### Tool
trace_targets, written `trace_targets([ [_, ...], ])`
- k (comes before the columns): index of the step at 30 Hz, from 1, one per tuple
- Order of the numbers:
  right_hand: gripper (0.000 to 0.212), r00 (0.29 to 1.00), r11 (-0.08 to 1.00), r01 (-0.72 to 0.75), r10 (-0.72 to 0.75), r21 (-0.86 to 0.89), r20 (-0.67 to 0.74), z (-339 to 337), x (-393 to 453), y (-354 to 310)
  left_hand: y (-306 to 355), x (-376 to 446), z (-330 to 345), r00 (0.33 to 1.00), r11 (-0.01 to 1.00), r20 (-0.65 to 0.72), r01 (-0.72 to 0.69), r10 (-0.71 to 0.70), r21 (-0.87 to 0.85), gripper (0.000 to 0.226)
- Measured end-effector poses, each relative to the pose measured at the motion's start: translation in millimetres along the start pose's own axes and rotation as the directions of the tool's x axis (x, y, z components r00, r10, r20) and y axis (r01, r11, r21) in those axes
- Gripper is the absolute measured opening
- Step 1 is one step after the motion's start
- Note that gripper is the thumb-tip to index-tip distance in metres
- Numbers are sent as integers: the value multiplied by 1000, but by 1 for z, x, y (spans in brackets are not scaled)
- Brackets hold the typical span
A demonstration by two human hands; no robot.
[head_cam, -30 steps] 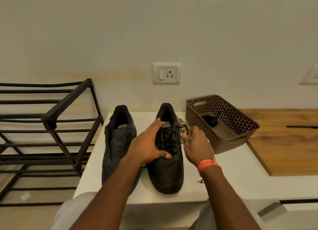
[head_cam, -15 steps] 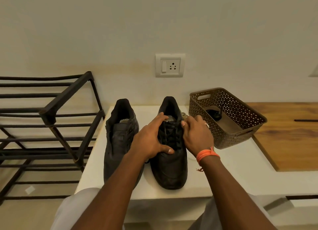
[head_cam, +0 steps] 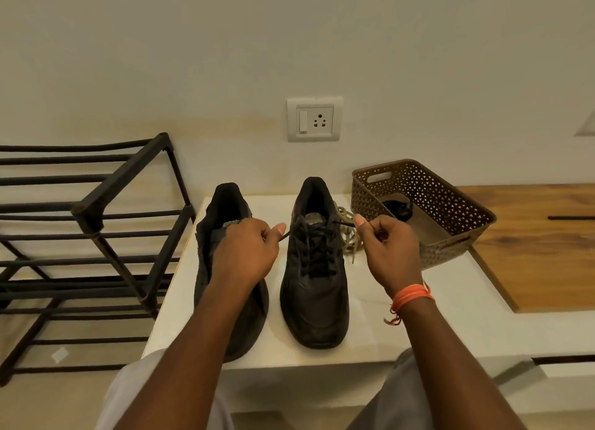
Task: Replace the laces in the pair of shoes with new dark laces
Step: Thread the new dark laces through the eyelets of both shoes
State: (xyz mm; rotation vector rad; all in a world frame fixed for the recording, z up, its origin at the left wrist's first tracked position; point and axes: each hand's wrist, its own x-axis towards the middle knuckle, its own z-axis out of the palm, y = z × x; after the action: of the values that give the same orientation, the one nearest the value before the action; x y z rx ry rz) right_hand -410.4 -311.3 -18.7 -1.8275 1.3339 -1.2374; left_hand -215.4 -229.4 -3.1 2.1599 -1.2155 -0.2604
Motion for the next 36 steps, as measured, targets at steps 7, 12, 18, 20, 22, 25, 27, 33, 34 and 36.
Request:
trace_targets([
  [7,24,996,890,66,-89,450,31,8,2,-23,15,-4,-16,975,957,-116,-211,191,-198,52],
  [12,29,981,855,33,-128,517,148,23,2,-32,7,-10,-51,930,995,360,-48,75,-82,45],
  [18,19,935,962,152,-214,226,284,41,-11,-24,4,-36,-102,802,979,580,-31,144,-200,47],
  [20,15,941,966,208,-240,151,240,43,-15,-25,16,-42,-94,877,954,393,-200,276,-224,46],
  [22,7,965,973,200,-216,117,147,40,-20,-28,23,-44,-79,877,941,341,-300,337,-160,49],
  [25,10,997,978,30,-43,206,57,28,-26,-28,19,-43,-57,871,981,450,-162,194,-109,76],
  [27,16,982,928,-146,94,343,163,15,-26,-26,13,-44,-39,915,991,391,-51,95,-120,78],
  [33,20,954,944,-63,153,-323,260,-12,-16,-12,5,-40,6,994,999,104,32,-28,-35,60],
  [34,20,933,932,-102,211,-348,291,-16,-15,-11,6,-40,10,993,996,117,40,-30,-80,62],
  [36,21,842,930,-293,361,-223,400,-20,-16,-12,13,-41,15,973,966,225,108,-53,-237,68],
])
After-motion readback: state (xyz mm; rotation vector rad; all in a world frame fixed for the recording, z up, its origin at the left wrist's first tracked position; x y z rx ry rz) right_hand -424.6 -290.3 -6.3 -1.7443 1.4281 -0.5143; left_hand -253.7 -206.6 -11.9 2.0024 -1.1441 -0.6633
